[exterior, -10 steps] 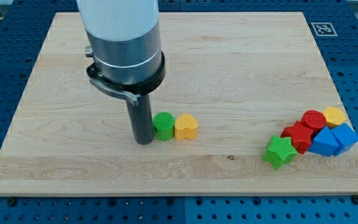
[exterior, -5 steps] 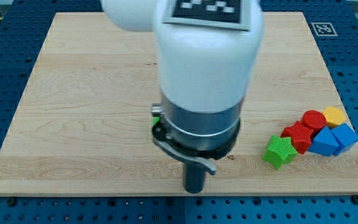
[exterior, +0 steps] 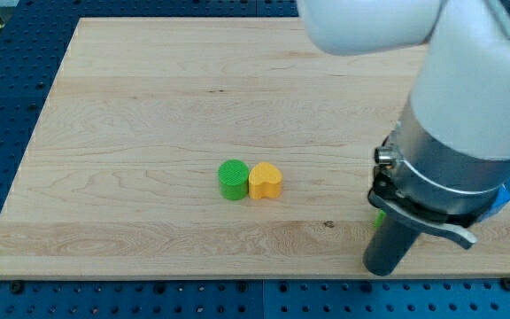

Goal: Slide blue cube along with yellow heart a bit up

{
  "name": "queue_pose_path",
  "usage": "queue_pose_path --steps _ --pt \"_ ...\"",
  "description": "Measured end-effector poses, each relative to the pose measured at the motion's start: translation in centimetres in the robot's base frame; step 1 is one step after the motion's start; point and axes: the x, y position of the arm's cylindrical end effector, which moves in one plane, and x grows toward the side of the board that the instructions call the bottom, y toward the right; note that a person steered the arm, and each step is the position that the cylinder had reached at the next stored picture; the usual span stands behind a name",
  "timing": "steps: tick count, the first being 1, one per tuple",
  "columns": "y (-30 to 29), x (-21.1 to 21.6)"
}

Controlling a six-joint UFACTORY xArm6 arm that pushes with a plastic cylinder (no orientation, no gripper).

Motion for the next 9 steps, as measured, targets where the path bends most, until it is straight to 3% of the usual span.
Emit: queue_pose_path --steps 5,7,9 --pt "12.2 -0.8" --pt "12.9 -6.8" --pt "12.8 -9.1"
